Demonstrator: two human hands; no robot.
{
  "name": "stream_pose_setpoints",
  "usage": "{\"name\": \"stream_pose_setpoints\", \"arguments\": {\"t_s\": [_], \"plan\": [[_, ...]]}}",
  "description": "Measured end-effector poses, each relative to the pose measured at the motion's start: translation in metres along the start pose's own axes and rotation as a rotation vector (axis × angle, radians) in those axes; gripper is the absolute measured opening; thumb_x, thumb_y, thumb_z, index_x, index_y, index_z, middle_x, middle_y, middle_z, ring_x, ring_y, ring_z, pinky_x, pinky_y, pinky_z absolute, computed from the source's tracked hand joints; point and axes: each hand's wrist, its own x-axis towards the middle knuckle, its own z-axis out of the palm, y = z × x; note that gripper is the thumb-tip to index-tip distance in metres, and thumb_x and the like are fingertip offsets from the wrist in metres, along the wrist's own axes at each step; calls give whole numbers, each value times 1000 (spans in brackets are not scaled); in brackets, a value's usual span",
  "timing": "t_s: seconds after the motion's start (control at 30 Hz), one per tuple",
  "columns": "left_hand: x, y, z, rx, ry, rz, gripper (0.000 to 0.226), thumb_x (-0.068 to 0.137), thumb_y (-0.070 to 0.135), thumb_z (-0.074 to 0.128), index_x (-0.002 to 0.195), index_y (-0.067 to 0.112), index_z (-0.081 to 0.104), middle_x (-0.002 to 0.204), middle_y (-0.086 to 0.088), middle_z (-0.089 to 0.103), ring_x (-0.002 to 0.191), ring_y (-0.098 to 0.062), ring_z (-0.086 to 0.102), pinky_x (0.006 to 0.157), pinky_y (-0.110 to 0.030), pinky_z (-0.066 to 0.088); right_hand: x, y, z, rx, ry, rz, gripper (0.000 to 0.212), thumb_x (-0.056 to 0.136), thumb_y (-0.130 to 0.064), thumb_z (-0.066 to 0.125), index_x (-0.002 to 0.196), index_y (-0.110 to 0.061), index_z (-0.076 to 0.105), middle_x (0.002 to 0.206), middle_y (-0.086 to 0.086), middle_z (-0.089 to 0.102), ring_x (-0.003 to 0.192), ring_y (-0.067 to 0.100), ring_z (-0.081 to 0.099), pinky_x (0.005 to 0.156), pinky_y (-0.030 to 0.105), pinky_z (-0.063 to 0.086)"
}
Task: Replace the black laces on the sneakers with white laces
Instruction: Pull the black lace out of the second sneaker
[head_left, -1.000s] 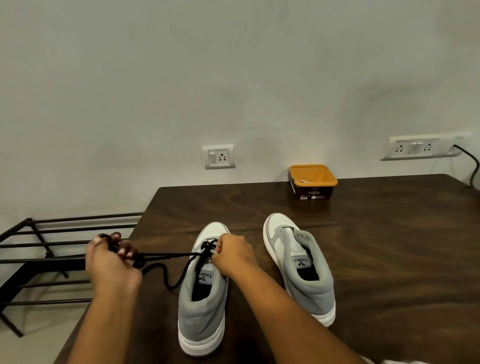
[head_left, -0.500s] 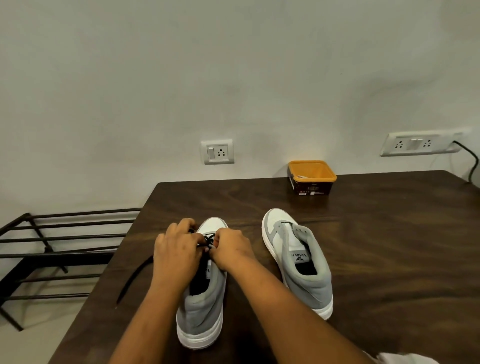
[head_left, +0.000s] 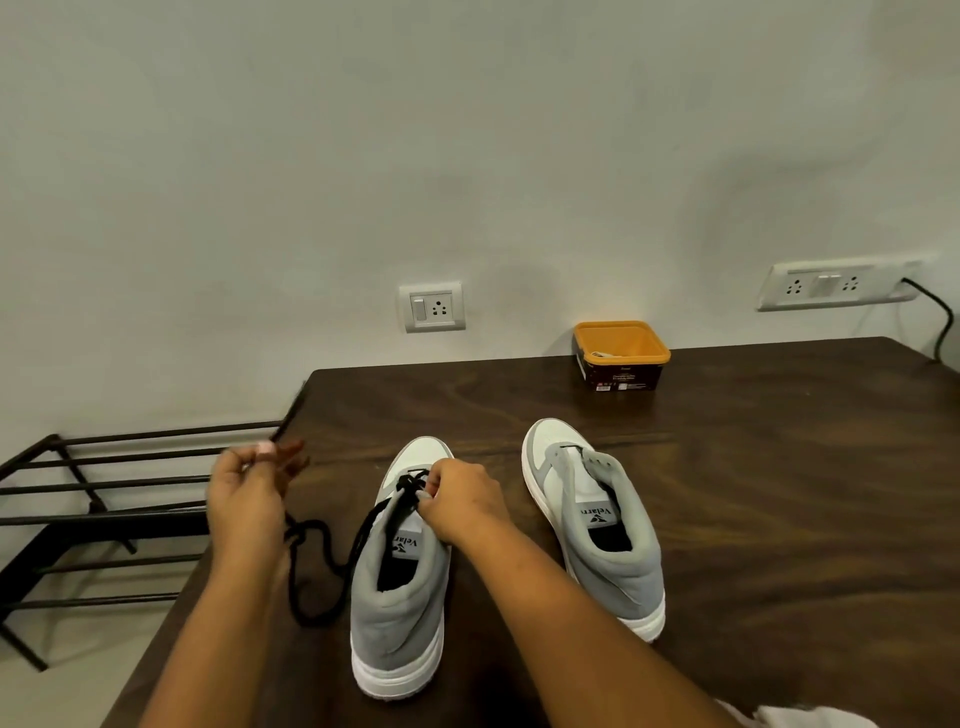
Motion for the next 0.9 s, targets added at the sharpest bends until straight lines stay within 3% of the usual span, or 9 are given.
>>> {"name": "stream_pose_setpoints", "arguments": {"t_s": [0.07, 0.13, 0.23, 0.3, 0.43, 0.67, 0.77, 0.9], "plan": [[9, -17, -15, 533, 56, 17, 11, 96, 20, 52, 87, 16, 57, 96, -12, 65, 90, -27, 64, 82, -37, 47, -1, -1, 0, 1, -9, -21, 24, 93, -20, 54, 116, -22, 58, 122, 9, 60, 111, 30, 57, 86, 30, 47], [12, -30, -22, 977, 8, -47, 22, 93, 28, 56, 107, 12, 59, 110, -18, 62, 104, -36, 56, 87, -42, 45, -2, -3, 0, -9, -32, -46, 28, 93, -16, 51, 118, -27, 56, 123, 7, 60, 112, 29, 56, 84, 30, 46], [8, -31, -14, 1249, -210, -173, 50, 90, 35, 58, 130, 6, 47, 132, -21, 51, 121, -38, 48, 98, -43, 41, -3, -6, 1, -51, -56, -67, 30, 93, -16, 48, 117, -32, 58, 127, 6, 59, 116, 29, 54, 88, 31, 46], [1, -30, -5, 1182, -337, -49, 52, 89, 26, 61, 135, 8, 47, 135, -18, 50, 123, -34, 47, 100, -39, 40, -4, -8, 1, -91, -49, -80, 33, 94, -15, 47, 120, -32, 57, 128, 7, 58, 117, 31, 53, 89, 33, 46], [-20, -29, 11, 1030, -589, 178, 38, 85, 15, 64, 122, 20, 60, 121, -2, 57, 110, -21, 55, 93, -32, 45, -5, -11, 1, -127, -30, -98, 34, 94, -18, 49, 125, -30, 57, 132, 7, 51, 119, 33, 51, 91, 36, 45], [-24, -45, 20, 1186, -390, 397, 19, 93, 30, 53, 110, 27, 62, 103, 1, 66, 91, -18, 62, 75, -31, 50, -1, -10, 7, -235, 36, -149, 26, 95, -25, 51, 120, -24, 55, 125, 7, 51, 111, 31, 56, 82, 36, 44], [-22, -47, 20, 1141, -363, 358, 14, 92, 27, 54, 102, 25, 64, 98, 0, 68, 87, -20, 62, 72, -32, 49, -1, -10, 9, -275, 92, -252, 21, 95, -20, 48, 116, -20, 51, 117, 8, 56, 103, 32, 59, 73, 34, 40], [-17, -45, 19, 1025, -354, 233, 12, 89, 25, 59, 100, 26, 64, 95, -1, 68, 91, -23, 62, 74, -31, 45, -3, -10, 10, -309, 118, -380, 21, 92, -12, 46, 111, -20, 49, 110, 10, 55, 96, 34, 59, 73, 37, 45]]}}
